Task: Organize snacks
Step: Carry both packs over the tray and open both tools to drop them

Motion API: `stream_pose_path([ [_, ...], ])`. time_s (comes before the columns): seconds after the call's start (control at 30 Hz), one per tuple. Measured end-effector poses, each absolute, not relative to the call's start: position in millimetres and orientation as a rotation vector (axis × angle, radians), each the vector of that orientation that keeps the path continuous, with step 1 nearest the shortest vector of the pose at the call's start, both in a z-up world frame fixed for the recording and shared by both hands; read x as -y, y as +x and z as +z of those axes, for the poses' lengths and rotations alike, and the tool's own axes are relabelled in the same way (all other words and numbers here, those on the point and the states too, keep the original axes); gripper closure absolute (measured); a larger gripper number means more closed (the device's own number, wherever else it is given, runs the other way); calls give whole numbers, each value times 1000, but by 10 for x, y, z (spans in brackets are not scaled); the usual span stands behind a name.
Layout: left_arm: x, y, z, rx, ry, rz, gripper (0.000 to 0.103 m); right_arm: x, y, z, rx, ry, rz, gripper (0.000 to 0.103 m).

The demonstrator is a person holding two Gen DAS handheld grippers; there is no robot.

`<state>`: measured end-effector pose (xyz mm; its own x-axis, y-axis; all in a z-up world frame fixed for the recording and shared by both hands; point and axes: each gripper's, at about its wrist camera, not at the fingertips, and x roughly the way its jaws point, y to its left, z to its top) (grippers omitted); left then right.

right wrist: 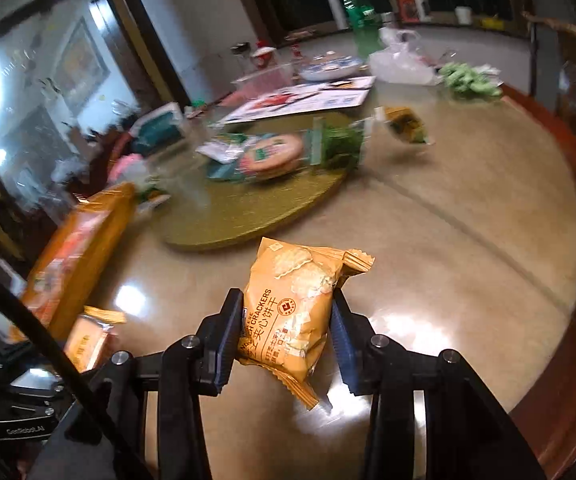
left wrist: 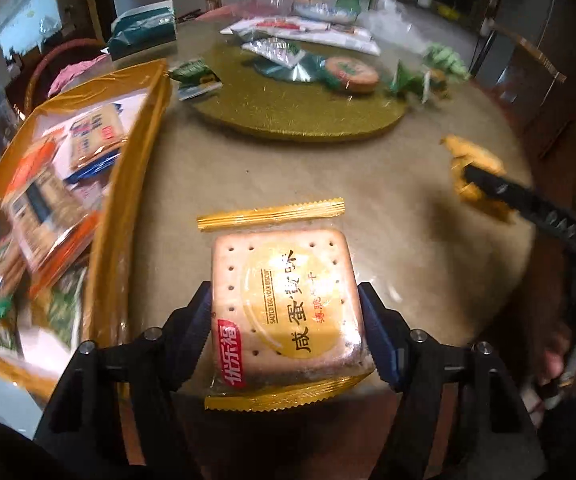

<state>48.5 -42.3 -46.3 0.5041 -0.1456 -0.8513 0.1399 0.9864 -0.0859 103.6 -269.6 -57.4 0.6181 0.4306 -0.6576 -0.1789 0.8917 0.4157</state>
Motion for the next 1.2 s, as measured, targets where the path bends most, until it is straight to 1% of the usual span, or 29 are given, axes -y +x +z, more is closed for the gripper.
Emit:
stream_pose_path([
  [0.13,113,239,-132,-965,-93,-166,32,2316,875,-330,-838,326,477,61],
  [0.33,-599,38,429,-841,-162,-46,32,1668,863,139,-807,297,653,61],
  [0.5,-1324,183,797,-756,-220,59,32,1066,1112,380,-806,240,762,61],
  [0.6,-1631,425,872,-735,-232,101,32,709,1342,477,-812,220,807,61],
  [0.73,-1939,943,708,-787,-283,78,33,294,1768,453,-848,223,819,61],
  [0.83,-1985,1364,453,-862,-278,46,33,29,2071,354,-881,206,800,61],
  [0.93,-1979,1772,86,-975,-260,21,33,-204,2329,176,-915,160,756,61],
  [1.1,-1923,1991,-251,-1088,-206,9,32,-374,2557,-104,-985,128,702,61],
  [1.2,-1945,1997,-316,-1090,-210,-7,32,-419,2599,-178,-988,123,667,59],
])
